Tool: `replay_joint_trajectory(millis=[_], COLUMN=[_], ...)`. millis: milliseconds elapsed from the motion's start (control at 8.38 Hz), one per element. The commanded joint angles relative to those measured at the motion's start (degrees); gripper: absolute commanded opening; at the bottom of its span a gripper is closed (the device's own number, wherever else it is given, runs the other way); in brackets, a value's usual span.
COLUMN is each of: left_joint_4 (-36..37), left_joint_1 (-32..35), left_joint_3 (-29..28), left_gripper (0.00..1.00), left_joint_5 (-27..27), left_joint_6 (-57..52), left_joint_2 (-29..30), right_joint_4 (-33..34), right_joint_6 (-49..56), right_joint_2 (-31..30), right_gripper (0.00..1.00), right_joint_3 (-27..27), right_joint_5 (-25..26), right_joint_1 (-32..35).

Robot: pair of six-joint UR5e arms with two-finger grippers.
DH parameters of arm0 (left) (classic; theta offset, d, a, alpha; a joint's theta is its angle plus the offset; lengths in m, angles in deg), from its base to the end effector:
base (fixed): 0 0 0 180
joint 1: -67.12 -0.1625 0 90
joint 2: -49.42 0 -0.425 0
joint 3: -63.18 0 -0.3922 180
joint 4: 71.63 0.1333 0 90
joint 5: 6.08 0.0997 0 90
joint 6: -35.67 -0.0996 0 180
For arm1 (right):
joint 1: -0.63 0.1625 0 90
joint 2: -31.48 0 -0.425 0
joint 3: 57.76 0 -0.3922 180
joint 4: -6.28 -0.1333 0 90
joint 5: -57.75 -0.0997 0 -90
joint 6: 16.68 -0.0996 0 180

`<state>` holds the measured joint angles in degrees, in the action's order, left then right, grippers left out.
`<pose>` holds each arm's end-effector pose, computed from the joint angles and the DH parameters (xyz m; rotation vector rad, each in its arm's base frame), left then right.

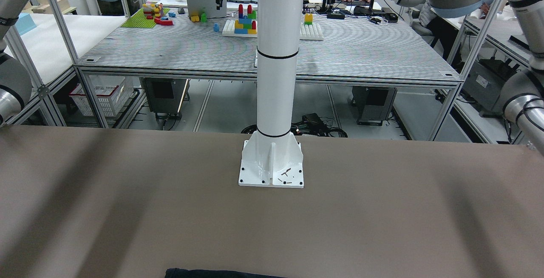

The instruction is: Fold clothes

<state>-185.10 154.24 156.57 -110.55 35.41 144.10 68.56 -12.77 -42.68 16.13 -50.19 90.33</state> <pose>-0.0802 -0.5632 0.5611 0.5420 0.2587 0.1227 0.0993 -0.6409 0.6113 0.4849 -0.2922 -0.1465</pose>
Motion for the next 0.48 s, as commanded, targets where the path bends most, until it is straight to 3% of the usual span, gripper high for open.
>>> replay_joint_trajectory(millis=[0, 358], left_joint_4=[-2.1, -1.7], left_joint_1=[3.1, 3.1], left_joint_3=[-0.9, -0.4], left_gripper=[0.94, 0.94], left_joint_5=[-2.1, -2.2], left_joint_6=[-1.9, -1.7], left_joint_2=[-2.7, -1.6], right_joint_4=[-0.5, -3.1], right_joint_6=[4.4, 4.0], right_joint_2=[-4.7, -8.1], right_gripper=[0.95, 0.95], right_joint_3=[1.6, 4.6], right_joint_5=[-0.4, -0.4], right_joint_1=[3.4, 4.1])
